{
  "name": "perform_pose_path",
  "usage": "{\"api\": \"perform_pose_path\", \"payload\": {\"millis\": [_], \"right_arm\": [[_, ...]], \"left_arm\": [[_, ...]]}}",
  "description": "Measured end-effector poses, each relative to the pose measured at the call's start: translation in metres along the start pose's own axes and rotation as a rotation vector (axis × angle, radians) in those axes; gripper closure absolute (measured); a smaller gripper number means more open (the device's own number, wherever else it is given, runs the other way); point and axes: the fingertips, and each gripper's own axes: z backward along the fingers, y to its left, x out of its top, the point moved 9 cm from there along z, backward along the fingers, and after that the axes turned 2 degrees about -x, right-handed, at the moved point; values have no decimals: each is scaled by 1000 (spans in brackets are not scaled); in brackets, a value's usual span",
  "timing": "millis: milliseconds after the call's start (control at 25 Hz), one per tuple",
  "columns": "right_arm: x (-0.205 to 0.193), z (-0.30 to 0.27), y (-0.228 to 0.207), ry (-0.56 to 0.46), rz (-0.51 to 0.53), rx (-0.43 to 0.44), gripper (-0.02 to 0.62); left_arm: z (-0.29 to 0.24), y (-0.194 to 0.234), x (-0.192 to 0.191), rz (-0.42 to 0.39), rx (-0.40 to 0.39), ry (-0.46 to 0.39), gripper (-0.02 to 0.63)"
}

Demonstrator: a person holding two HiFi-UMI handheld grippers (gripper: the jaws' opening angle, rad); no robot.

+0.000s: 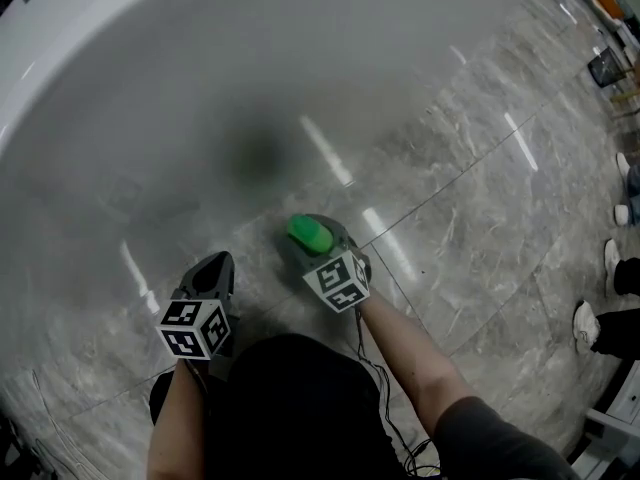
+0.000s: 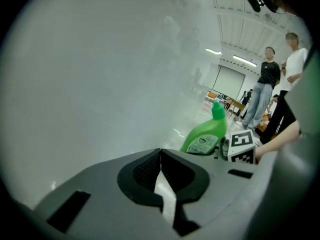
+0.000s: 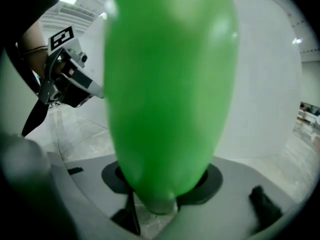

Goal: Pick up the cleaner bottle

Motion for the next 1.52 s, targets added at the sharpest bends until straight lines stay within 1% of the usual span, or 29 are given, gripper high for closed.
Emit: {"api": "perform_pose_path", "payload": {"millis": [120,240,320,440,560,640,800,880,1080,1200,1320,1520], "right_arm": [[0,-2,-7,16,-116,14,387],[0,-4,-21,24,-325,16,391],[-5,-4,-29,4,-461,6,391],[-11,-1,-38,-20,-609,1,394],[-15,3,-47,-47,-783,31,396],[-14,8,-51,-73,-864,57,396],[-5,25,-53,-143,-961,93,396],[4,35,-53,-171,-993,106,396],[49,75,-54,-212,-980,124,396],[83,112,-52,-208,-975,132,396],[114,147,-49,-178,-1000,135,396],[173,205,-38,-132,-1058,149,396]], "left_arm": [[-2,-5,-1,-8,-17,2,592],[-2,-8,3,-33,-19,4,592],[0,-9,2,-45,-18,8,592],[5,-10,3,-59,-15,5,592],[6,-12,5,-77,-17,9,592],[7,-14,3,-77,-24,16,592],[11,-20,1,-68,-61,7,592],[16,-21,3,-58,-84,-5,592],[49,-25,31,-87,-98,-19,592],[81,-42,51,-104,-117,-1,592],[110,-60,73,-114,-129,21,592],[165,-93,122,-59,-137,52,592]]}}
